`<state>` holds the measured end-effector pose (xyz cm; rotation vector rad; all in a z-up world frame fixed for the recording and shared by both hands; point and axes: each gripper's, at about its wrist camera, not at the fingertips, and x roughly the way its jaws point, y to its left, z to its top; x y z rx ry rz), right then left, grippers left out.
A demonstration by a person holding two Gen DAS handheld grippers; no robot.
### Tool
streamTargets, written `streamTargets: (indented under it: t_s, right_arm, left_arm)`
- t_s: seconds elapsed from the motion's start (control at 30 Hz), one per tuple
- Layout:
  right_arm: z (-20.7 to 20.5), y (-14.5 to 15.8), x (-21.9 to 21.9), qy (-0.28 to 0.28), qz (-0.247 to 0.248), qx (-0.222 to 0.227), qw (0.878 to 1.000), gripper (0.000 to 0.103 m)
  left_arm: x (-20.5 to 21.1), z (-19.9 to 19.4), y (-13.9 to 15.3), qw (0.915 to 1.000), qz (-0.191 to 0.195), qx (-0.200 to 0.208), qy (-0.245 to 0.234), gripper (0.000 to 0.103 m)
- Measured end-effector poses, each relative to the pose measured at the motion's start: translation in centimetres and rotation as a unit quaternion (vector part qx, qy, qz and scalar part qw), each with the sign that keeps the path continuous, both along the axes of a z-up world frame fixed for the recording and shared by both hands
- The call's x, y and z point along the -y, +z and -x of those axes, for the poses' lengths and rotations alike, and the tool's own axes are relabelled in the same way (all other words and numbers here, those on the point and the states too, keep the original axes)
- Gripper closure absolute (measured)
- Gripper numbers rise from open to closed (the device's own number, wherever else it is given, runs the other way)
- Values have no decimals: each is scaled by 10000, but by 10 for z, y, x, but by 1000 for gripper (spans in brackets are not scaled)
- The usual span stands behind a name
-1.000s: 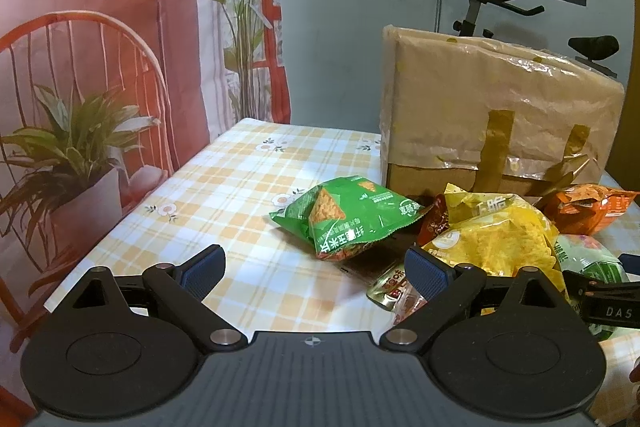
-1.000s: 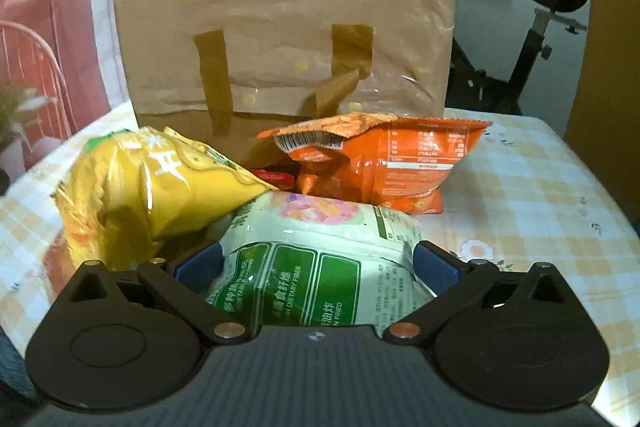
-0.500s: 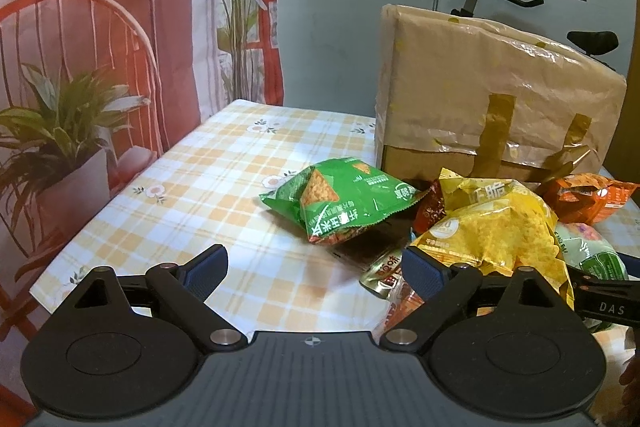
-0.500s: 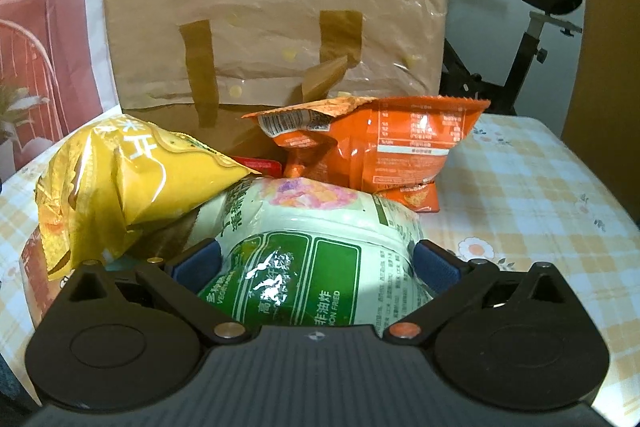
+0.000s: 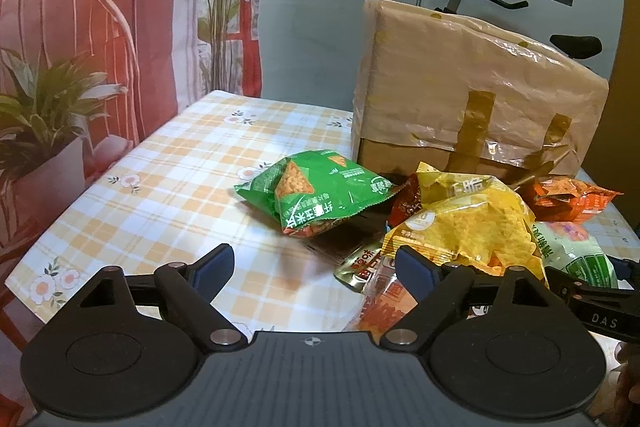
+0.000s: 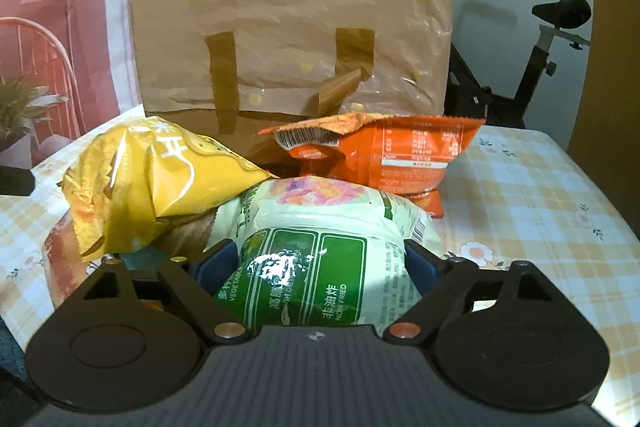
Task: Organize snacks
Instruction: 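Reach both tools toward the snack pile in front of the paper bag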
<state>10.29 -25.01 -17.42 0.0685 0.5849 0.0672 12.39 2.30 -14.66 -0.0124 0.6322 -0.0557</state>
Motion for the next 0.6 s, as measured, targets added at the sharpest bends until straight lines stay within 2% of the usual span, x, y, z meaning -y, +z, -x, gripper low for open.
streamTargets:
  t_s: [0.13,0.17,0.27,0.47,0.6]
  right_arm:
    - [3,1,4,6,-97,34,9999,17]
    - [3,2,4,6,-121,39,9999,17]
    - [4,2,7,-11,-211,66,9998,18]
    - [4,0,9,-14,-273,98,9996,18]
    - [5,0,10,-8,-304,107,9995,18]
  left_arm:
    - [-9,-12,1,9998,105,-63,162,20]
    - [-12,-17,1,9996,175,-88,210,24]
    - [-16,-19,1,9988,415,-197,176,27]
    - [14,-7,-16,9944,483,-488,-809,26]
    - [33,-9,-27,9893,263,-712,-1247,26]
